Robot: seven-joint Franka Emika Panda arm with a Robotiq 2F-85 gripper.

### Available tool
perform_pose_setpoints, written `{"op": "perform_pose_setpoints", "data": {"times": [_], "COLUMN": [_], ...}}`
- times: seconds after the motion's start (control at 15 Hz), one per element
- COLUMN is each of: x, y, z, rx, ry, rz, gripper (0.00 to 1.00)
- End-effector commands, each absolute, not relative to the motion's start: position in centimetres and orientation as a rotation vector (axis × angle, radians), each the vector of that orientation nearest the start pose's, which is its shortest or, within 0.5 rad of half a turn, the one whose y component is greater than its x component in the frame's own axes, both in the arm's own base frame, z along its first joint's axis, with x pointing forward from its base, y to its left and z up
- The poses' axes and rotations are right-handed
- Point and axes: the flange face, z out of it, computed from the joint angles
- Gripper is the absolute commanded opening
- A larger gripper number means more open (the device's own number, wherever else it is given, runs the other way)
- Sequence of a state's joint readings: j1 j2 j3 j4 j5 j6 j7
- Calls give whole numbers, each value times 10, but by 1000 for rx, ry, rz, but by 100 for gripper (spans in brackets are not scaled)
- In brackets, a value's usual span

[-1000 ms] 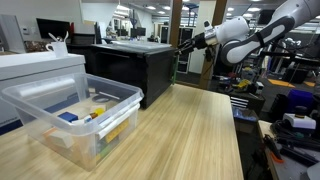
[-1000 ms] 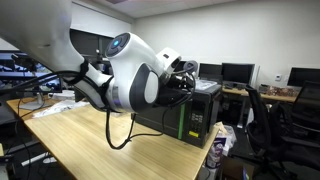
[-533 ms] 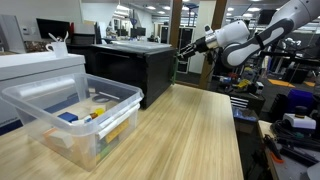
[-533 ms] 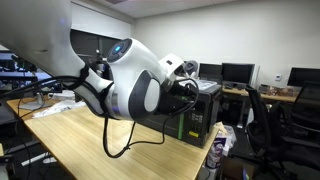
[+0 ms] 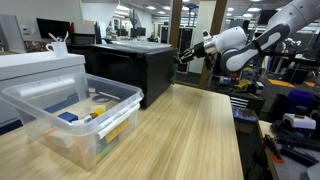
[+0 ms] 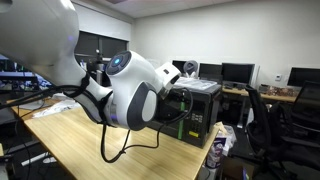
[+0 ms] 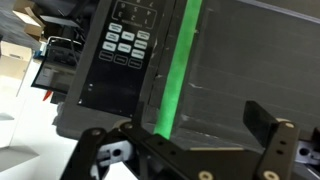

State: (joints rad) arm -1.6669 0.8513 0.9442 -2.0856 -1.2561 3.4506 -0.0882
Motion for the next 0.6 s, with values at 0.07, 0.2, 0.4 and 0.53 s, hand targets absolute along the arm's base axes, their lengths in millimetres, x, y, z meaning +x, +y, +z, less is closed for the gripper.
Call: {"op": "perform_pose_setpoints", "data": {"times": [0.07, 0.2, 0.4, 0.53], "x": [474, 473, 473, 473], "y": [-339, -341, -341, -341], "z": [286, 286, 286, 286], "rx": [-2761, -2764, -2765, -2765], "ry": [-395, -392, -392, -392], "rz": [-1678, -1680, -1680, -1680], "gripper": [100, 100, 100, 100]}}
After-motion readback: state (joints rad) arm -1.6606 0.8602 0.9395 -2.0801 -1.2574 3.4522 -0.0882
